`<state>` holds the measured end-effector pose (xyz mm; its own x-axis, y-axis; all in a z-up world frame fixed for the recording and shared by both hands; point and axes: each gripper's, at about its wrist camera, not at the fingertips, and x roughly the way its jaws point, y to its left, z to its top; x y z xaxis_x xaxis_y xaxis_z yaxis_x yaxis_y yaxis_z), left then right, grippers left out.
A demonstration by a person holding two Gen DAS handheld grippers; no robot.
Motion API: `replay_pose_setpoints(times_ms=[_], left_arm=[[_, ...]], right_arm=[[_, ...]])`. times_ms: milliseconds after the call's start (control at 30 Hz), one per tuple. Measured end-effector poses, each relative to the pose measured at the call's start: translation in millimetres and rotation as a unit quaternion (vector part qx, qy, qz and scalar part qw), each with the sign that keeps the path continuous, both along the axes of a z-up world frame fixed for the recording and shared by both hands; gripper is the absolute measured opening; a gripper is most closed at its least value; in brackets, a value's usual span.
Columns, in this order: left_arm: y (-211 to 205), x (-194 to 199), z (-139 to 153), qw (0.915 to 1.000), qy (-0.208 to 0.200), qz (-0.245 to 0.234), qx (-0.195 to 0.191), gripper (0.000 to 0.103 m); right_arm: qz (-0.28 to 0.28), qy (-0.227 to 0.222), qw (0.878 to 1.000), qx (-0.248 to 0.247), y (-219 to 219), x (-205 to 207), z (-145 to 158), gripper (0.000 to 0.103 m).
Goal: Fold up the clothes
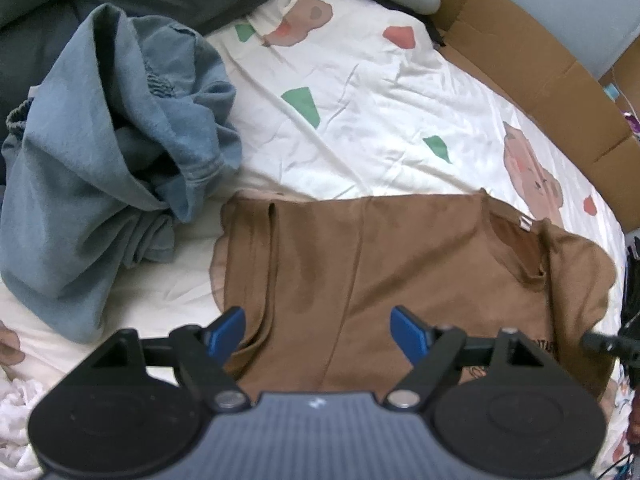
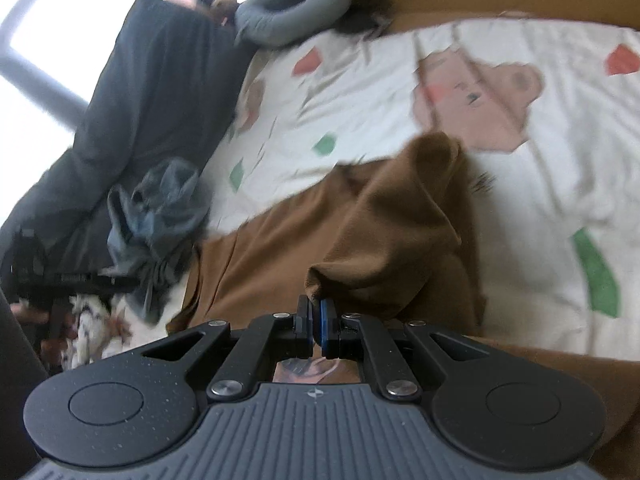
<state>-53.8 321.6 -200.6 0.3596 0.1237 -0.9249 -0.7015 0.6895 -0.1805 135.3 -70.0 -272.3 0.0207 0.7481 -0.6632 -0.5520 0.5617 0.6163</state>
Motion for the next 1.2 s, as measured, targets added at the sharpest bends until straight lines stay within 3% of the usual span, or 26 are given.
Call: replay_pose_setpoints(times_ms=[100,233,633,867,1000,1200], left_arm=[[1,2,-4,1.0,0.0,0.001,-0.003,0.082],[-1,4,-8,1.0,-0.002,0.003,-0.009,0.082],[-7,-1,-25,0.9997,0.008,0.01,-0.02,0.082],[-3,-8,-30,0.9996,0.019,0.017,-0.014,0.082],[0,-11,-33,0.9994,0.025,0.021,-0.01,0.082],[3,-15,-41,0.9984,0.037,0.04,-0.016,0.082]], right_arm=[[0.033,0.011,0.999,-0.011,15,-10,-9,0.008],[0.054,0.02,0.998,-0.013,18,-16,-9,0.028],[0.01,-0.01,0.999,-0.028,-3,25,5,0.034],[0.009,-0.025,0.996,-0.091,8,51,-21,0.051],[0.009,-0.025,0.993,-0.116,5,60,-34,0.052],[-0.038,-0.03,0.991,-0.123,-20,79,-39,0.051]])
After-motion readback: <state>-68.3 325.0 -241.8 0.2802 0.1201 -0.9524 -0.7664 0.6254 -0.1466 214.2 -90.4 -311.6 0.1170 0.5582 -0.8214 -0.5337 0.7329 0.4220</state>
